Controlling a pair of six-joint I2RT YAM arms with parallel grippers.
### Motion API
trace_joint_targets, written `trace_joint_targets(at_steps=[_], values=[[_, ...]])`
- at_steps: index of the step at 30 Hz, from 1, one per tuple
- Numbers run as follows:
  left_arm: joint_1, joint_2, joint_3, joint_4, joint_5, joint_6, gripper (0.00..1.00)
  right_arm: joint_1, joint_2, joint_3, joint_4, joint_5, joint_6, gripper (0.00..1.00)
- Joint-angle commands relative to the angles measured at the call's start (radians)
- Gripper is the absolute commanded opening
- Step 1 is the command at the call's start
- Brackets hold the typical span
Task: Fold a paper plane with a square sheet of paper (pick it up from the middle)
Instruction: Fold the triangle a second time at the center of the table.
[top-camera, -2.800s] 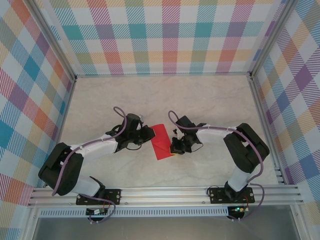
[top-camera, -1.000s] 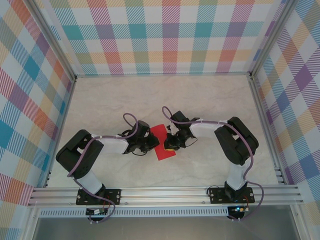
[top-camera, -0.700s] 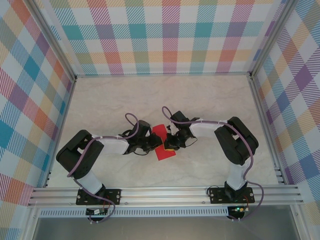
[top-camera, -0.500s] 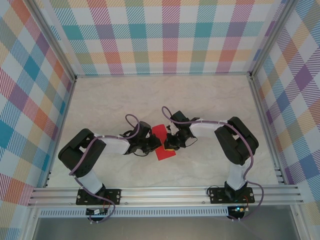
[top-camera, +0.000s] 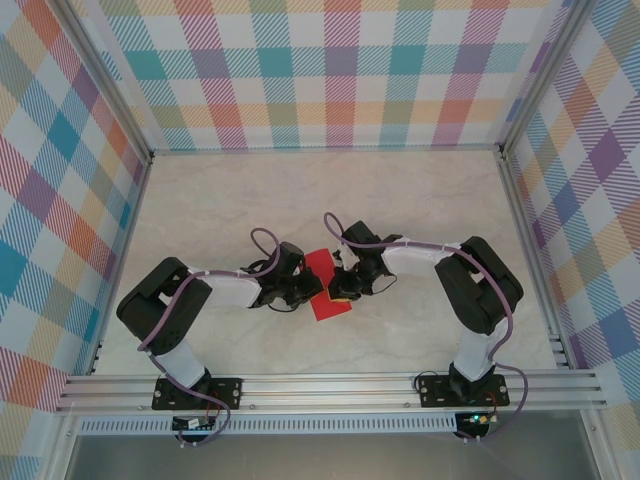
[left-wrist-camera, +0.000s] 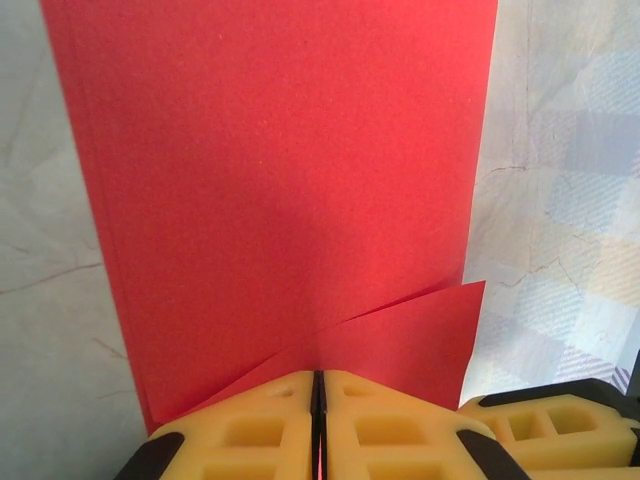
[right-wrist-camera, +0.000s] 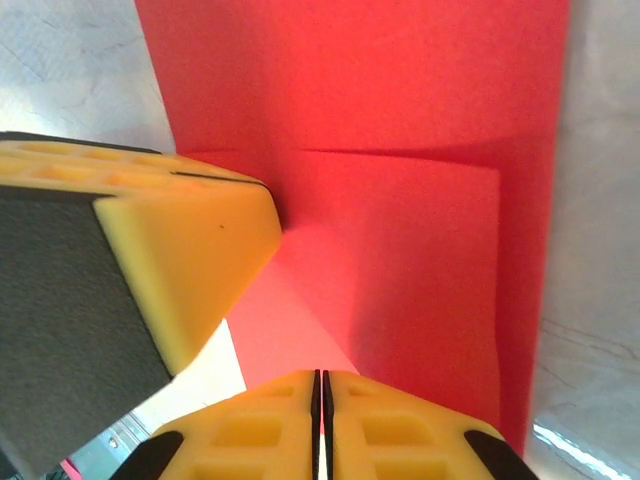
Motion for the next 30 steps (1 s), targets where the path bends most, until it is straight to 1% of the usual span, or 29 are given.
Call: trace_joint_targets(at_steps=[1, 8, 15, 23, 27, 30], values=[[-0.002, 0.024, -0.004, -0.098, -0.075, -0.013, 0.10, 0.007, 0.014, -0.004, -0.051, 0.010, -0.040, 0.12], [-0.001, 0.017, -0.005, -0.126, -0.097, -0.016, 0.10, 0.006, 0.034, 0.003, -0.115, 0.089, -0.059, 0.11], [-0.001, 0.018, -0.009, -0.139, -0.111, -0.016, 0.10, -0.006, 0.007, -0.053, -0.113, 0.095, -0.066, 0.11], [-0.002, 0.021, -0.009, -0.152, -0.120, -0.013, 0.10, -0.040, -0.074, -0.159, -0.104, 0.092, -0.062, 0.11], [-0.002, 0.018, -0.009, -0.154, -0.123, -0.012, 0.10, -0.059, -0.117, -0.189, -0.133, 0.131, -0.059, 0.11], [-0.001, 0.017, -0.005, -0.154, -0.118, -0.009, 0.10, -0.068, -0.178, -0.197, -0.146, 0.155, -0.058, 0.11]])
